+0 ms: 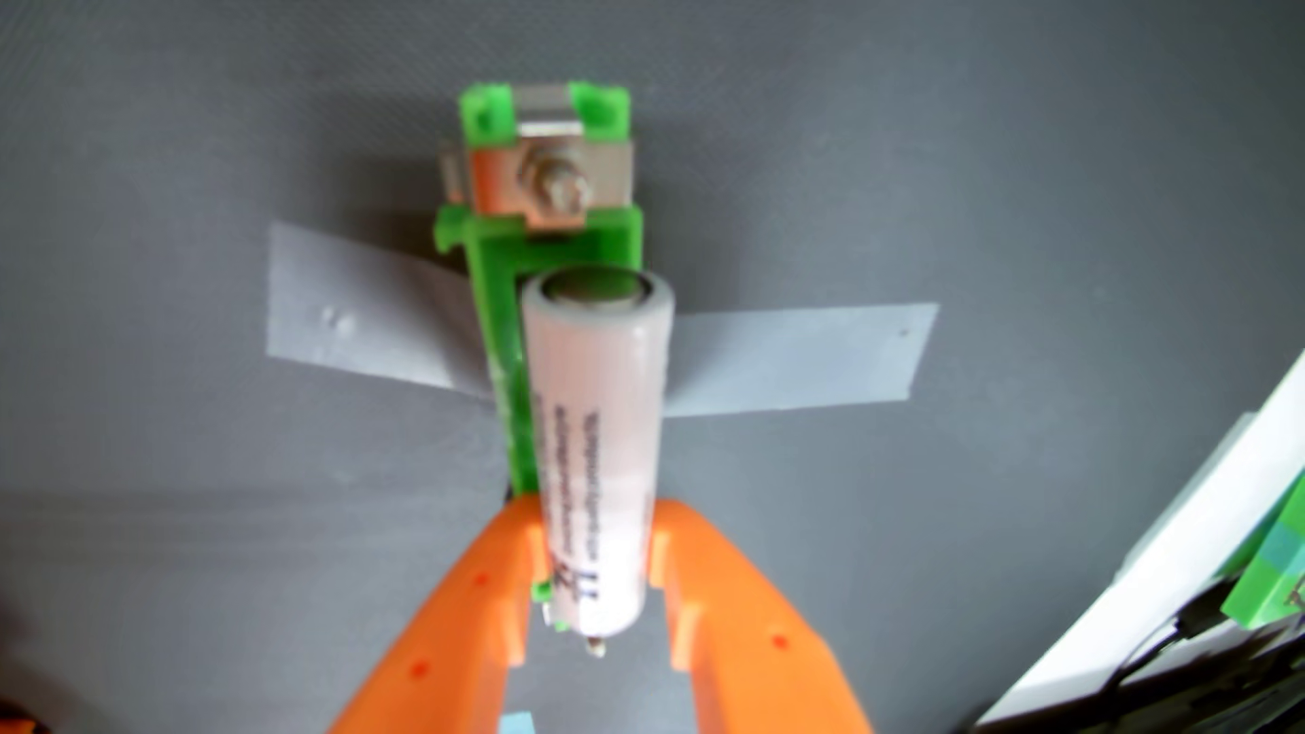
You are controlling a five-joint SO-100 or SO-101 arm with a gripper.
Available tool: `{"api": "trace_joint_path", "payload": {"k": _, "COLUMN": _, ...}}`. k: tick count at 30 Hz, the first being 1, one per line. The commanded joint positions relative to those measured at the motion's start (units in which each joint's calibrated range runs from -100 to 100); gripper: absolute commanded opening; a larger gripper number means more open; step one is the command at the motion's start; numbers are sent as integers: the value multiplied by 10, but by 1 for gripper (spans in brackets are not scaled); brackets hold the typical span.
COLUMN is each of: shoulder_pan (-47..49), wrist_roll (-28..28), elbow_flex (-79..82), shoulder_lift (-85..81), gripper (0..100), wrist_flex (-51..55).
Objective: Insert Battery
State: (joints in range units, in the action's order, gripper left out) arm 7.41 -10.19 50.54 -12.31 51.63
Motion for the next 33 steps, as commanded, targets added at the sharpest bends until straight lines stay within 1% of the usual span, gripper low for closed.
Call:
{"api": "trace_joint_path", "payload": {"k": 1, "shoulder_pan": -7, "wrist_roll": 1, "elbow_flex": -18, "shoulder_lift": -8, "gripper": 1, "wrist_flex": -13}}
{"api": "trace_joint_path", "payload": {"k": 33, "shoulder_pan": -3, "wrist_roll": 5, "elbow_flex": -16, "shoulder_lift": -8, "gripper": 1, "wrist_flex": -7}}
